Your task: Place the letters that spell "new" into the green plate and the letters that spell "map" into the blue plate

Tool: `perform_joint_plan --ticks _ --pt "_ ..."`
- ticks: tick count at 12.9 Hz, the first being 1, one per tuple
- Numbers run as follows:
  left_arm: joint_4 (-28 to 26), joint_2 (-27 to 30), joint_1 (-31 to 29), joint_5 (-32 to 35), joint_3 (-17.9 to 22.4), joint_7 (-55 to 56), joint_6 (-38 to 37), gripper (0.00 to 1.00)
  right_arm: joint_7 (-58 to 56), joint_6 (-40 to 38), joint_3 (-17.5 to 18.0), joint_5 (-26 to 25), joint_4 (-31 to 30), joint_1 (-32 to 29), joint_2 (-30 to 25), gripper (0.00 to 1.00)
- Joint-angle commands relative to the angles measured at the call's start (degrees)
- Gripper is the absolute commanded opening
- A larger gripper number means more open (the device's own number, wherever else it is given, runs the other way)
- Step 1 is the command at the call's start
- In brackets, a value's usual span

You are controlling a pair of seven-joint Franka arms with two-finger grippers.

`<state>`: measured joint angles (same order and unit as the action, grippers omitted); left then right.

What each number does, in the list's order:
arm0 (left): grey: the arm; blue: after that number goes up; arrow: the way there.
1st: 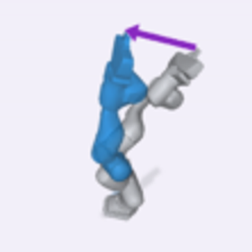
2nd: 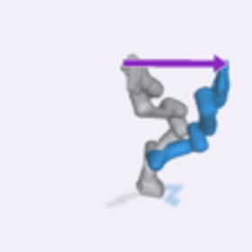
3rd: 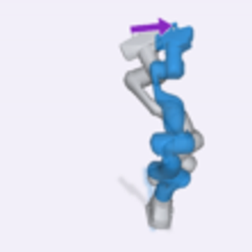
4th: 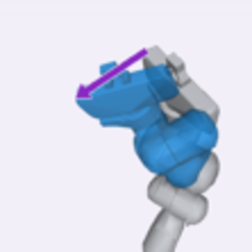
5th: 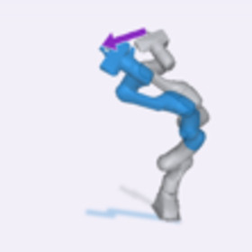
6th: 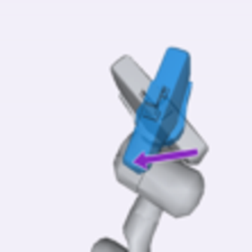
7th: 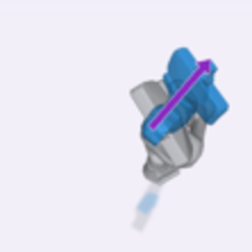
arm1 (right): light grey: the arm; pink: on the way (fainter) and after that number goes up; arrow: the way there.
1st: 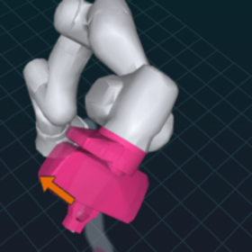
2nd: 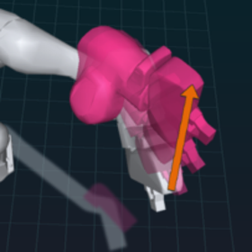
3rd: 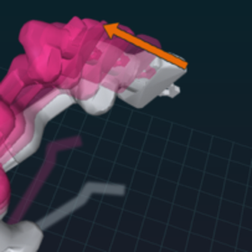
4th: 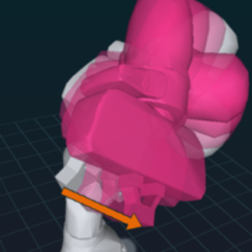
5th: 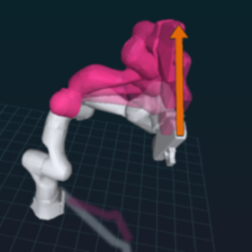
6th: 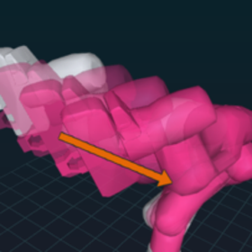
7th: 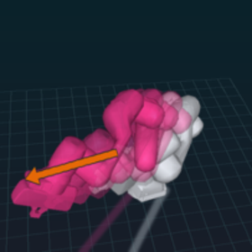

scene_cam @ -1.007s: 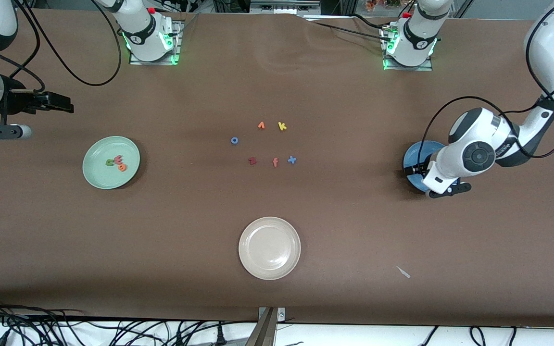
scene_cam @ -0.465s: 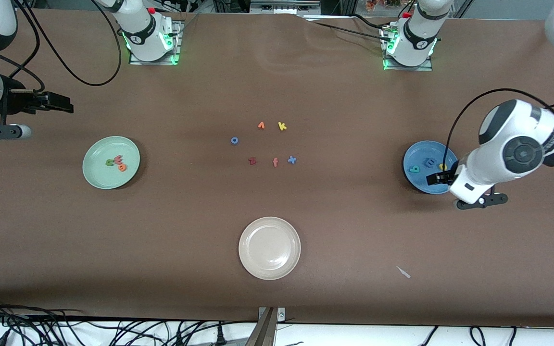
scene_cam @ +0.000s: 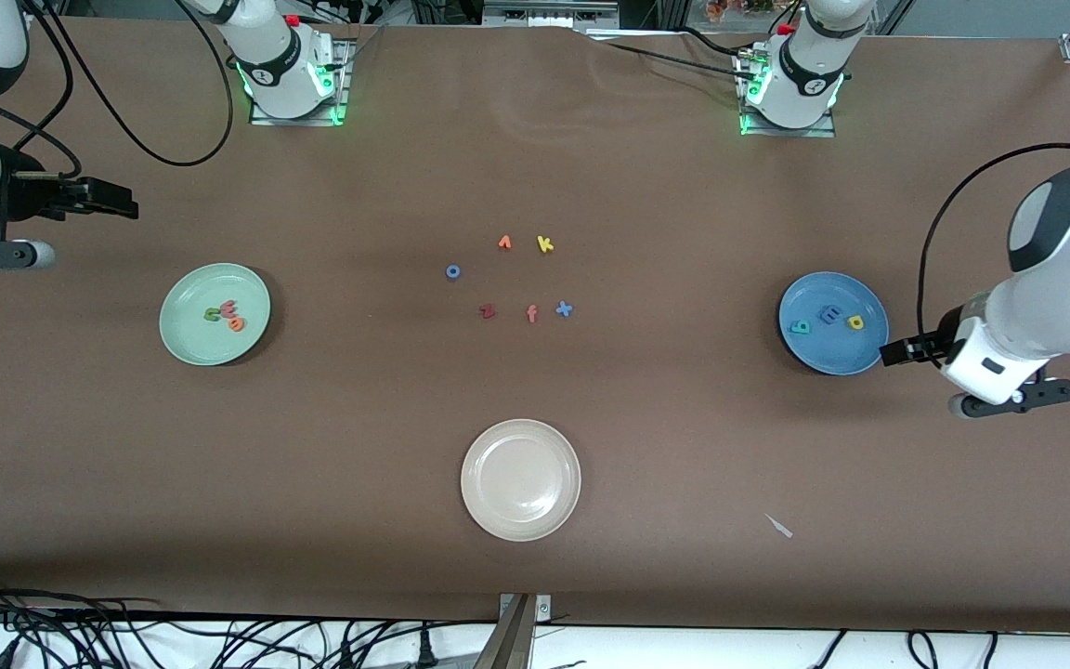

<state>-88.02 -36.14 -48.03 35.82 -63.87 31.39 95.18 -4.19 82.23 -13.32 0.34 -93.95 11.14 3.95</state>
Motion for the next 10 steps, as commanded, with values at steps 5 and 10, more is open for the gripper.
perform_joint_plan --ticks 5,10 --pt "6.0 0.7 1.1 -0.7 -0.6 -1.3 -5.4 1.00 0.8 -1.8 0.4 1.1 4.0 -0.5 1.3 1.00" --pt "7.5 0.7 3.3 -0.8 -0.1 -0.7 -5.4 1.00 0.8 0.3 0.4 1.1 3.9 -0.2 1.1 1.00"
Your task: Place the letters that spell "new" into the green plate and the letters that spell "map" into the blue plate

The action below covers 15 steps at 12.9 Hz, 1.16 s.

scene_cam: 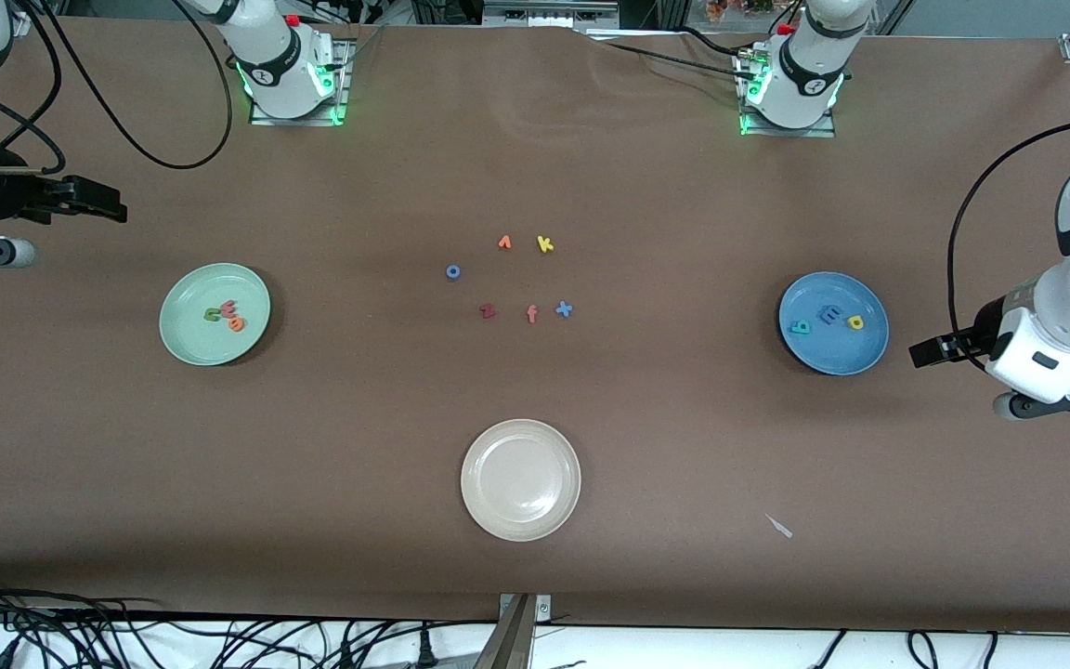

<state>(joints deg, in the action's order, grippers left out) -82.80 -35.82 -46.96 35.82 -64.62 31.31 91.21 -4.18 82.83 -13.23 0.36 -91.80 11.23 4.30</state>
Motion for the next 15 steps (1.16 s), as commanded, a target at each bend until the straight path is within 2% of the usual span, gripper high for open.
perform_joint_plan --ticks 1,4,5,6,8,10,11,12,15 --pt "4.8 0.3 4.9 -0.8 1.9 -0.7 -1.6 1.00 0.8 -0.3 0.3 1.0 1.9 -0.2 0.8 1.00" --pt "12.7 -0.1 13.0 -1.8 10.4 -4.0 -5.8 1.00 0.8 -0.1 0.4 1.0 1.7 -0.3 1.1 1.00" --pt "14.5 0.0 15.4 -3.3 12.8 -7.4 -7.3 1.00 0.8 -0.2 0.4 1.0 1.7 -0.3 1.1 1.00" --pt "16.2 0.3 17.9 -6.8 17.1 -9.7 -8.1 1.00 0.8 -0.2 0.3 1.0 1.7 -0.3 1.1 1.00" --pt "19.1 2.8 26.9 -16.1 31.3 -13.2 -9.4 1.00 0.8 -0.2 0.3 1.0 1.7 -0.4 1.1 1.00" --pt "18.3 7.0 35.1 -27.9 47.3 -18.8 -9.3 1.00 0.7 -0.3 0.3 1.0 1.7 -0.4 1.1 1.00" --pt "17.3 8.6 38.1 -32.2 52.4 -20.6 -9.2 0.99 0.7 -0.2 0.2 1.0 1.7 -0.5 1.1 1.00" --pt "14.9 10.2 39.4 -33.7 54.2 -21.6 -8.5 1.00 0.7 -0.2 0.2 0.7 1.7 -0.6 1.1 1.00" --pt "4.8 16.4 39.8 -33.9 54.5 -23.5 0.3 1.00 0.6 0.8 0.0 0.1 1.7 -0.9 1.1 1.00"
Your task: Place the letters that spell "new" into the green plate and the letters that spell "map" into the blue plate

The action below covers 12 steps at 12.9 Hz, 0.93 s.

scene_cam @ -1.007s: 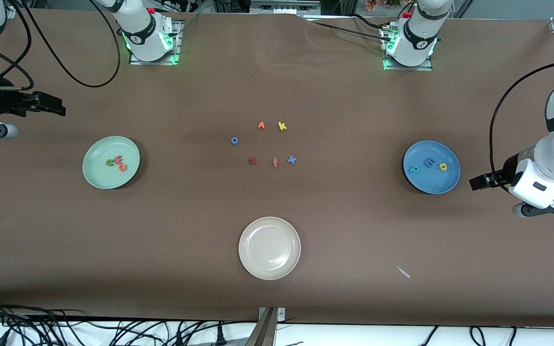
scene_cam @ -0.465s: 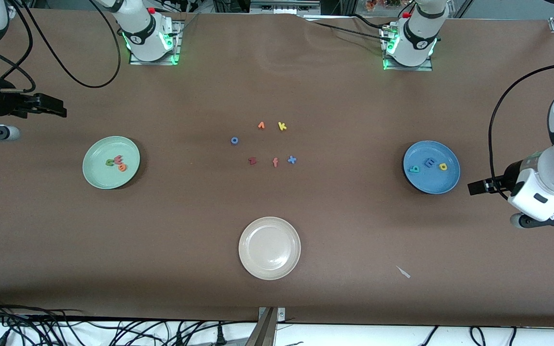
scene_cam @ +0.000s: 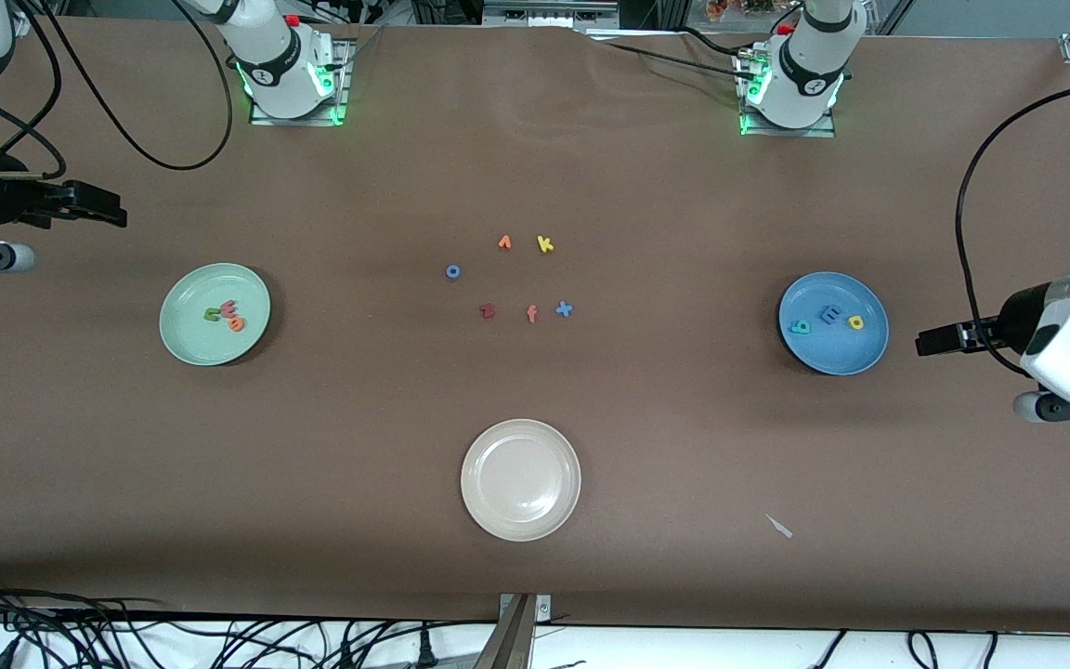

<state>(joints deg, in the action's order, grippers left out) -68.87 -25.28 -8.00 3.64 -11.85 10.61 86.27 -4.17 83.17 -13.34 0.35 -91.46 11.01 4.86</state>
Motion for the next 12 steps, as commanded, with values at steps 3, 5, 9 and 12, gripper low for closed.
perform_joint_plan --ticks 3,5,9,12 --pt "-19.4 11.6 2.4 -6.8 6.0 -7.0 12.4 1.00 0.6 1.1 0.2 0.1 1.4 -0.8 0.6 1.00" --pt "-21.7 13.0 2.0 -6.8 5.8 -7.8 14.4 1.00 0.6 1.1 0.2 0.1 1.4 -0.8 0.6 1.00" --pt "-21.7 12.7 2.0 -6.7 5.8 -9.2 14.1 1.00 0.6 1.1 0.2 0.1 1.4 -0.9 0.6 1.00" --pt "-21.9 12.6 2.1 -6.7 5.8 -9.1 14.0 1.00 0.6 1.1 0.1 0.0 1.4 -0.9 0.6 1.00"
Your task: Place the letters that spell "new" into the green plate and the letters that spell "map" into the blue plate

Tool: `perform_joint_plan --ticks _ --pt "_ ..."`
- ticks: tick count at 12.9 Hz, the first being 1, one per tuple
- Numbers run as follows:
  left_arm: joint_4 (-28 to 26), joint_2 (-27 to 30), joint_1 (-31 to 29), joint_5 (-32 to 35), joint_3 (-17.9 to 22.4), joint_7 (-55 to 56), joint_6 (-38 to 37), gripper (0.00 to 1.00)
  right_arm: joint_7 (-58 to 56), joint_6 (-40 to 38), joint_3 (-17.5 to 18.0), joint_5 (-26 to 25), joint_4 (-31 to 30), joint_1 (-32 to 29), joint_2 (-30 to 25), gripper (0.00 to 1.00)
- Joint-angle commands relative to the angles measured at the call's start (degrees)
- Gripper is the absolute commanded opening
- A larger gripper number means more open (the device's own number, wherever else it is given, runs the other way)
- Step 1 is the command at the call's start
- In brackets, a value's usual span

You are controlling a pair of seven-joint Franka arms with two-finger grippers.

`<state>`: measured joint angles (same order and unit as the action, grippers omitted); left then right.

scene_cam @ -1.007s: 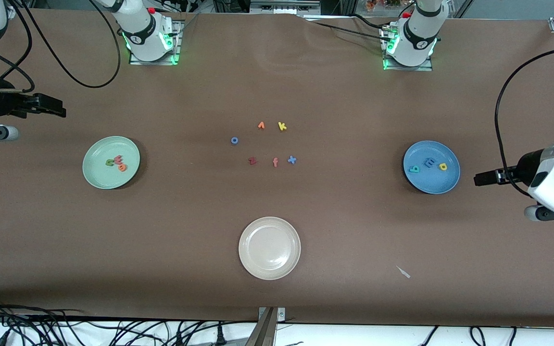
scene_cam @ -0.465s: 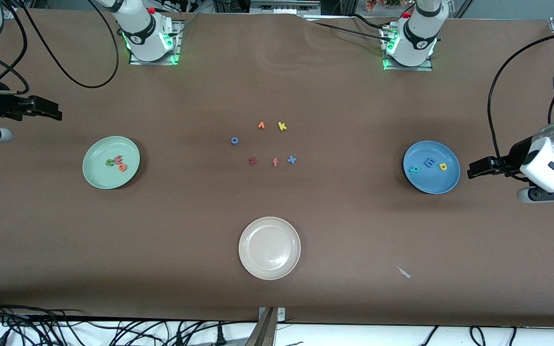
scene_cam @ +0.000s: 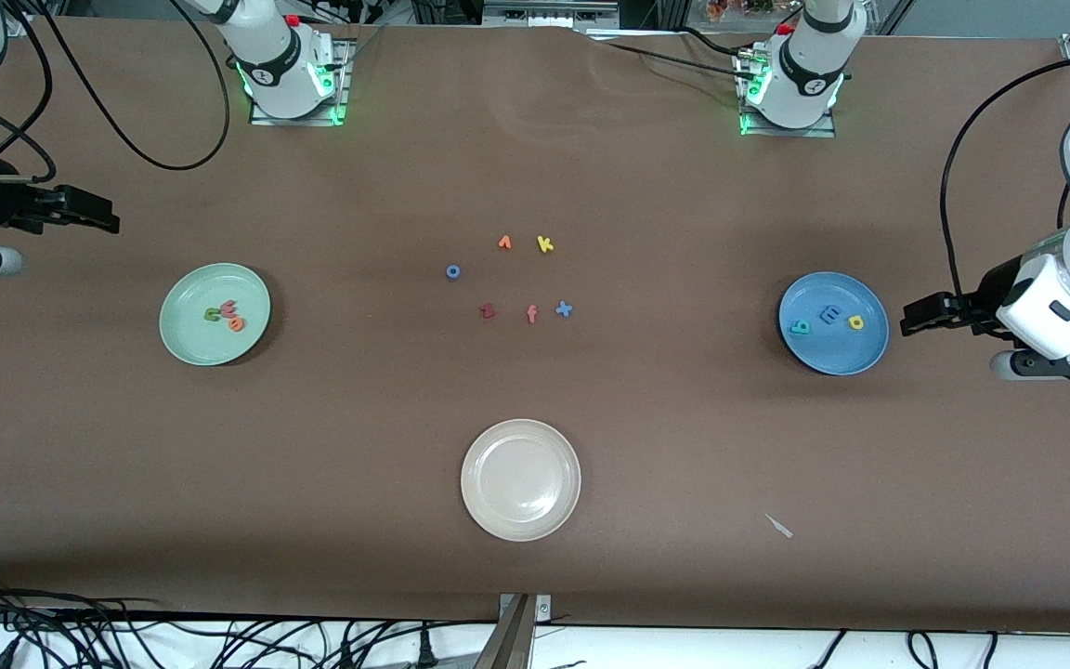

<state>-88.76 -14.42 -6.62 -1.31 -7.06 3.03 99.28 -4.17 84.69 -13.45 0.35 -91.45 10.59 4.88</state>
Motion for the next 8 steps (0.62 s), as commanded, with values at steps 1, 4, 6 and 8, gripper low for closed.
perform_joint_plan --ticks 1,4,6,8 --pt "-2.0 1.8 0.7 -1.8 1.0 -1.6 1.0 1.00 0.6 -0.4 0.2 0.0 1.4 -0.5 0.6 1.00" --pt "-1.9 1.5 0.6 -1.8 1.0 -1.7 1.0 1.00 0.6 -0.4 0.2 0.0 1.4 -0.5 0.6 1.00" --pt "-2.1 1.5 0.6 -1.8 1.0 -1.6 1.0 1.00 0.6 -0.4 0.2 0.0 1.4 -0.5 0.6 1.00" --pt "-2.2 1.5 0.6 -1.8 1.1 -1.6 0.9 1.00 0.6 -0.4 0.2 0.1 1.4 -0.5 0.6 1.00"
